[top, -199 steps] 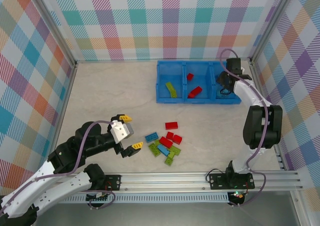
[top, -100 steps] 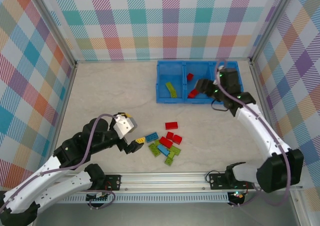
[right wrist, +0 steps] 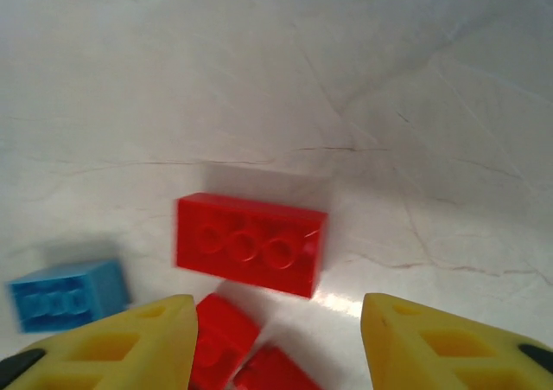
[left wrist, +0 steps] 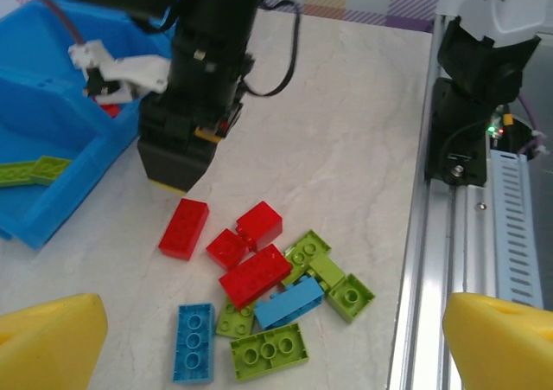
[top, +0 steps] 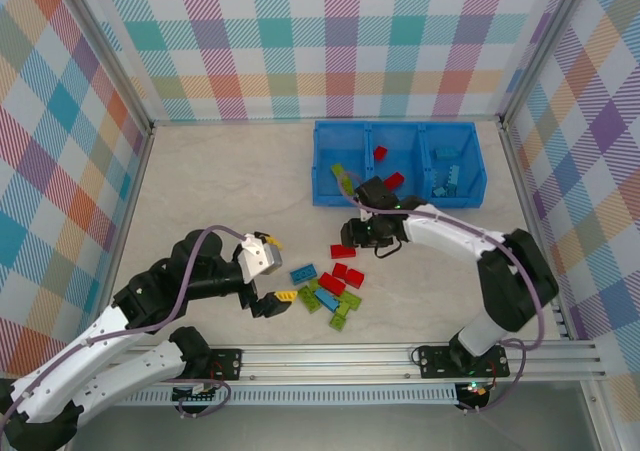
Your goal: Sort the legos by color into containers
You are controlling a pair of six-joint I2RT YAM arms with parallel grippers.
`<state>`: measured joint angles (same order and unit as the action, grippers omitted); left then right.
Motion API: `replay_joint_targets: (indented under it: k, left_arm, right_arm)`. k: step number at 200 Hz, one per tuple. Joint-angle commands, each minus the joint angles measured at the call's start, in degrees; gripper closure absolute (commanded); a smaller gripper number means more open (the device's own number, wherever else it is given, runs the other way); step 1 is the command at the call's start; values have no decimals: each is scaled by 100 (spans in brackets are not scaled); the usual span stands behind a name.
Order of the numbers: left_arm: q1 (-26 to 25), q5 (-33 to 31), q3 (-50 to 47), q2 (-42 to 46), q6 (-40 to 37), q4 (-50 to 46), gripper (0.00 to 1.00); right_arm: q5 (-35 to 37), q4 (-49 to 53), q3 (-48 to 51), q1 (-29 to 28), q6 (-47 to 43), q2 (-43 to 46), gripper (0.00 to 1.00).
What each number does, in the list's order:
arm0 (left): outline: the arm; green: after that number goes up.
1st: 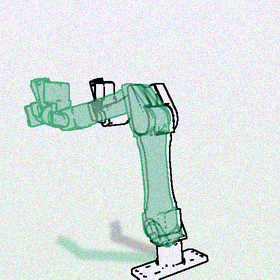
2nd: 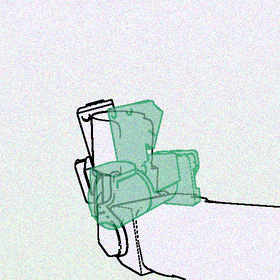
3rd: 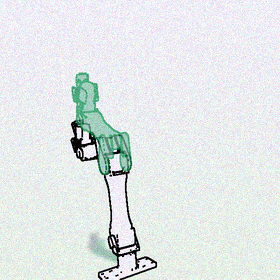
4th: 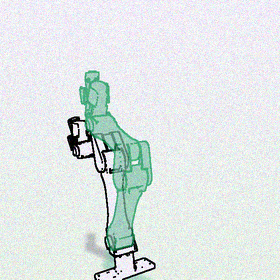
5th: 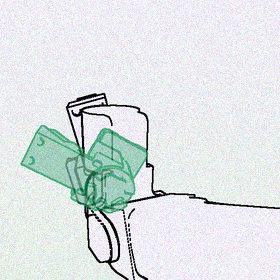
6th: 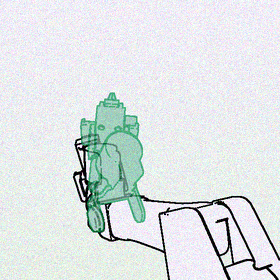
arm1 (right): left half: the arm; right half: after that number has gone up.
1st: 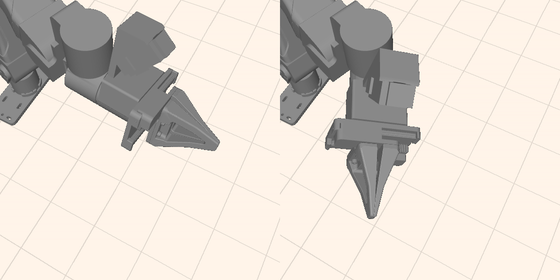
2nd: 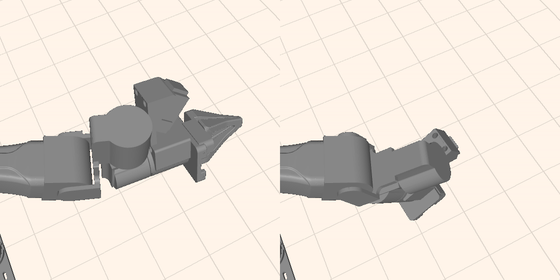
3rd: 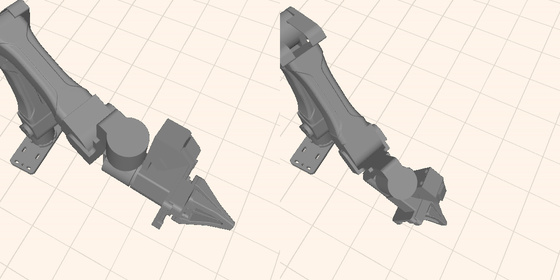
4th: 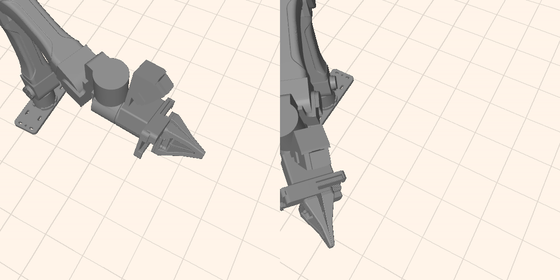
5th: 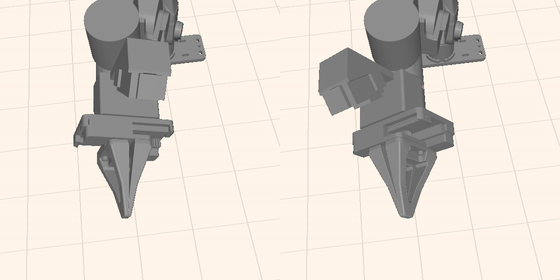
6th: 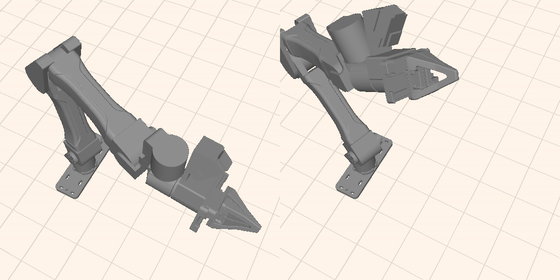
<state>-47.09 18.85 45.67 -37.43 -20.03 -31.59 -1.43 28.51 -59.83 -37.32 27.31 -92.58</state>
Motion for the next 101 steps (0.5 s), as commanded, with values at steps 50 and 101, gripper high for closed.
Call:
replay_joint_targets:
  k: [50,101]
  left_arm:
    - [74,86,11,-148,-94,-172,0]
    - [74,88,51,-229,-100,-182,0]
  right_arm:
    - [222,-355,-28,6,26,-772,75]
    - [305,-283,2,5,80,-841,94]
